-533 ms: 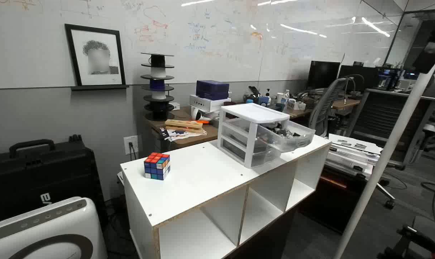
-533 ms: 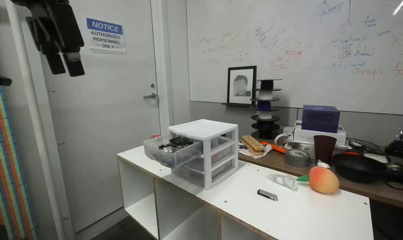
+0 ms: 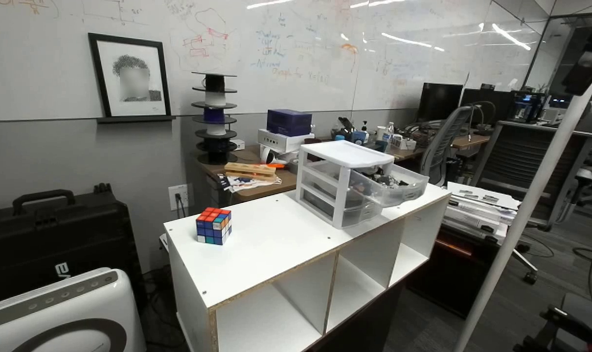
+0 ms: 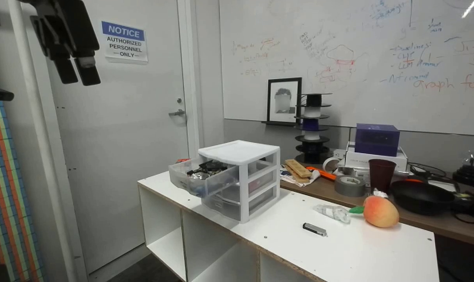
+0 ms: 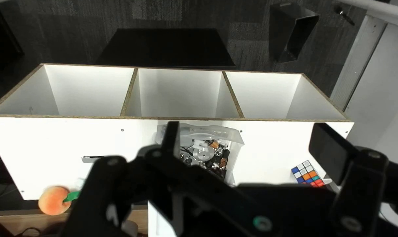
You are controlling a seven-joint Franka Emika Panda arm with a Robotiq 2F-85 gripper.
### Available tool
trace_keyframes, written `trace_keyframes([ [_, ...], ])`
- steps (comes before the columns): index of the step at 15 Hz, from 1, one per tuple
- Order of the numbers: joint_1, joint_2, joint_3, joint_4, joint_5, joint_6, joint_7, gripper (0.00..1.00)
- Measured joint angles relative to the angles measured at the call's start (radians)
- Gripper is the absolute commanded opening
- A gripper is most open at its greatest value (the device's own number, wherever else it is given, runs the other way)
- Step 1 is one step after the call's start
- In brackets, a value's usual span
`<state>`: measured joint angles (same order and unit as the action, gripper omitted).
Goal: Put the plastic bag and grey thing on the table in the open drawer and then close the drawer
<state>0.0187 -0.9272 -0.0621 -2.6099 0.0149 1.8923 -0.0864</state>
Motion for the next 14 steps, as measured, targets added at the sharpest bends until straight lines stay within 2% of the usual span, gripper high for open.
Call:
trace_keyframes([
  [9,0.000,0.019,0.000,0.006,-0.028,0.002,-0.019,1.00],
  [14,0.000,0.163,-0.023,0.126,-0.096,0.010,-0.126,1.00],
])
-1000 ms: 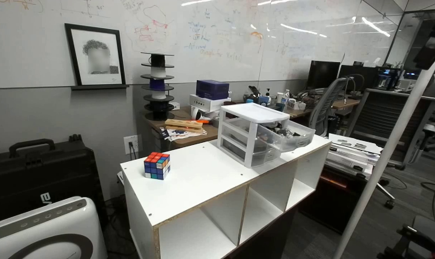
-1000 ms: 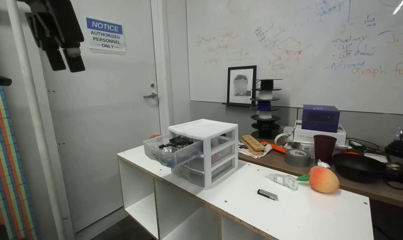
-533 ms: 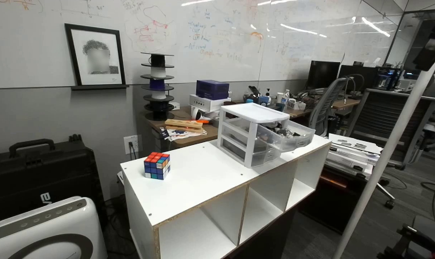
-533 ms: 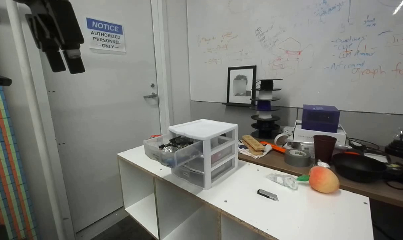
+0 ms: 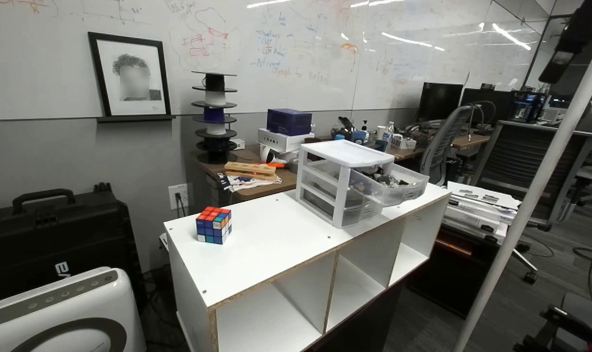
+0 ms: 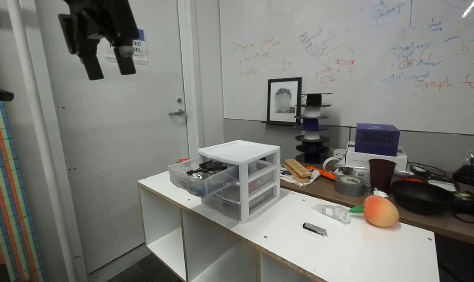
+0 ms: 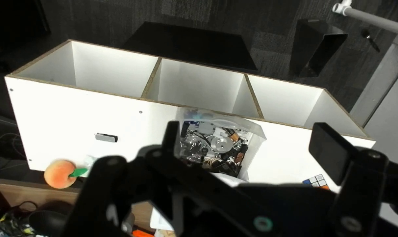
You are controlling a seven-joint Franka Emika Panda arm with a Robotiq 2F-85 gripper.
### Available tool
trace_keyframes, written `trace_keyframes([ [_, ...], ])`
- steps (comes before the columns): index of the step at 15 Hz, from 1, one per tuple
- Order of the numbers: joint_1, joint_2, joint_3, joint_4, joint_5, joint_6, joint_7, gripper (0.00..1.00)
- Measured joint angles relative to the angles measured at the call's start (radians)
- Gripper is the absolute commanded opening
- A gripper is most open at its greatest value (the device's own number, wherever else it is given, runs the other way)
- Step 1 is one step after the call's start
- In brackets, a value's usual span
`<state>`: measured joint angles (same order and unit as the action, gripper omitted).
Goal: Put the plastic bag and grey thing on the table in the open drawer and then close the drawer
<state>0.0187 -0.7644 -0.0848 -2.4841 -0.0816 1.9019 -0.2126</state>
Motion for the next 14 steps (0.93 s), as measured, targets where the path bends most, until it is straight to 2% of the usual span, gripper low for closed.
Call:
trace_keyframes([
  [4,-0.003,0.185,-0.053,0.152,-0.051,0.029,-0.083,1.00],
  [9,-0.061,0.429,-0.131,0.315,-0.062,0.229,-0.116,1.00],
  [11,-0.070,0.525,-0.171,0.371,-0.035,0.274,-0.206,1.00],
  [14,-0.083,0.657,-0.212,0.453,0.078,0.284,-0.390,1.00],
])
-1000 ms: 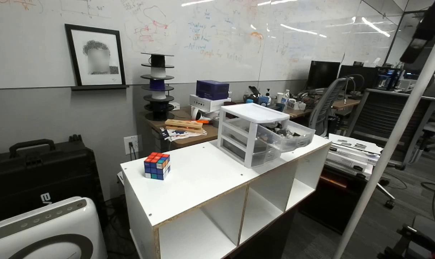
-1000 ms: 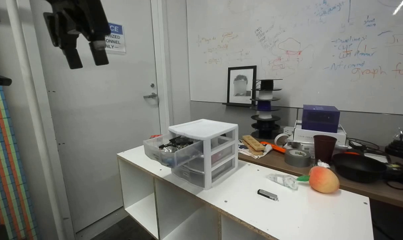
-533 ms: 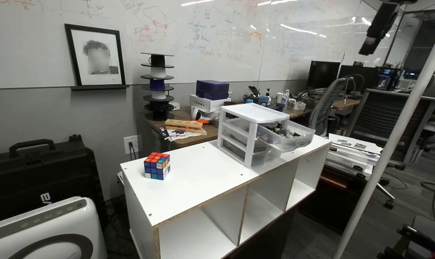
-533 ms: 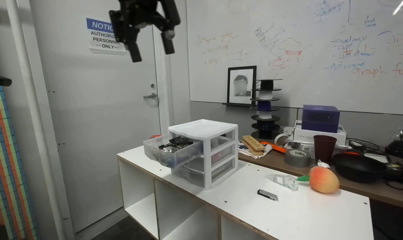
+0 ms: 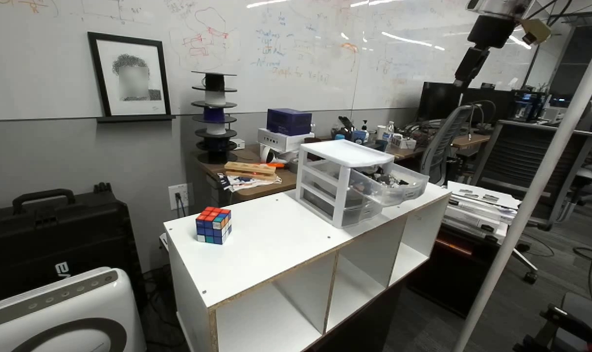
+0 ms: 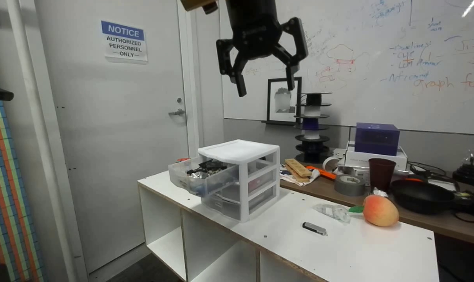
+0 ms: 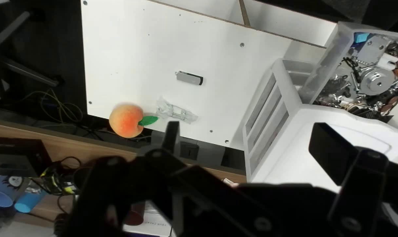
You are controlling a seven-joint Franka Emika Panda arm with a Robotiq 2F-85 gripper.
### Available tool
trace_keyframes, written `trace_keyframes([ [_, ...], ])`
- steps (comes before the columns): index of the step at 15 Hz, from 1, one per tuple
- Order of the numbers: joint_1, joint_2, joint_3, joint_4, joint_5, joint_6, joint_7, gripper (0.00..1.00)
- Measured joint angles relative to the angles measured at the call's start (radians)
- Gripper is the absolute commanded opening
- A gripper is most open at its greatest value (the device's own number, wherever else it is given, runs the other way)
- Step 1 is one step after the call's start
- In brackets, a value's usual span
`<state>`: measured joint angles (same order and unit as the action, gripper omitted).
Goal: Put the plastic bag and grey thing on the table in the open drawer and then close the drawer
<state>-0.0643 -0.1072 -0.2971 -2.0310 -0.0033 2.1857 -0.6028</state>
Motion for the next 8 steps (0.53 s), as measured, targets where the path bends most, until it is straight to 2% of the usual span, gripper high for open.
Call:
trace_keyframes([
  [3,-0.033,0.100,0.003,0.070,0.085,-0.024,-0.130,1.00],
  [8,-0.074,0.146,0.037,0.195,0.092,-0.163,-0.200,1.00],
])
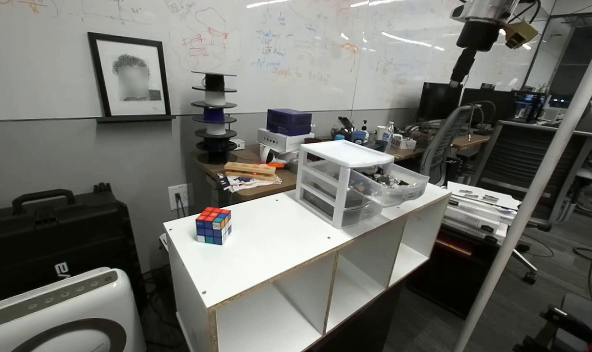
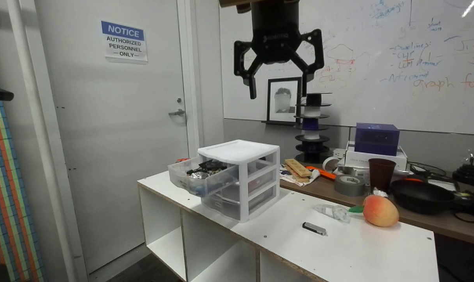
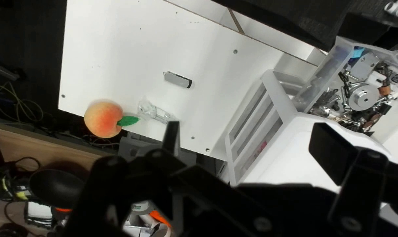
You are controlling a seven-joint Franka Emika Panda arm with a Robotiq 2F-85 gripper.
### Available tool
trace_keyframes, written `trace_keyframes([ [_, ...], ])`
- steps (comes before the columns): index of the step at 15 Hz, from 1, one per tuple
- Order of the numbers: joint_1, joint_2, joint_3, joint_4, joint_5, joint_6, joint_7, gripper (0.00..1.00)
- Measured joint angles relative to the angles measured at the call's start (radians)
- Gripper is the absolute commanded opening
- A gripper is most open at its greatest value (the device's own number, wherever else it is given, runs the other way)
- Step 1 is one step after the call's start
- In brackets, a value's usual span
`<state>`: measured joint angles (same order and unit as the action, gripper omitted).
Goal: Put the plastic bag and grey thing on the table in the open drawer and then close the drawer
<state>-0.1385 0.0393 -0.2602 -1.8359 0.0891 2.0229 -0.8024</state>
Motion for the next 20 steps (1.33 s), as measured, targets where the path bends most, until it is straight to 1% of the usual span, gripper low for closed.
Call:
trace_keyframes([
  [3,-0.004,-0.007,0.010,0.041,-0.001,-0.043,0.002,1.00],
  [9,-0.007,-0.004,0.012,0.039,-0.002,-0.045,0.002,1.00],
  [12,-0.008,0.024,0.023,0.036,-0.009,-0.045,-0.002,1.00],
  [14,-0.012,0.067,0.028,0.056,-0.031,-0.047,-0.001,1.00],
  [17,-0.027,0.163,0.032,0.121,-0.091,-0.031,0.002,1.00],
  [18,-0.037,0.202,0.036,0.151,-0.108,-0.032,-0.013,1.00],
  [20,-0.066,0.292,0.054,0.224,-0.131,-0.032,-0.091,1.00],
])
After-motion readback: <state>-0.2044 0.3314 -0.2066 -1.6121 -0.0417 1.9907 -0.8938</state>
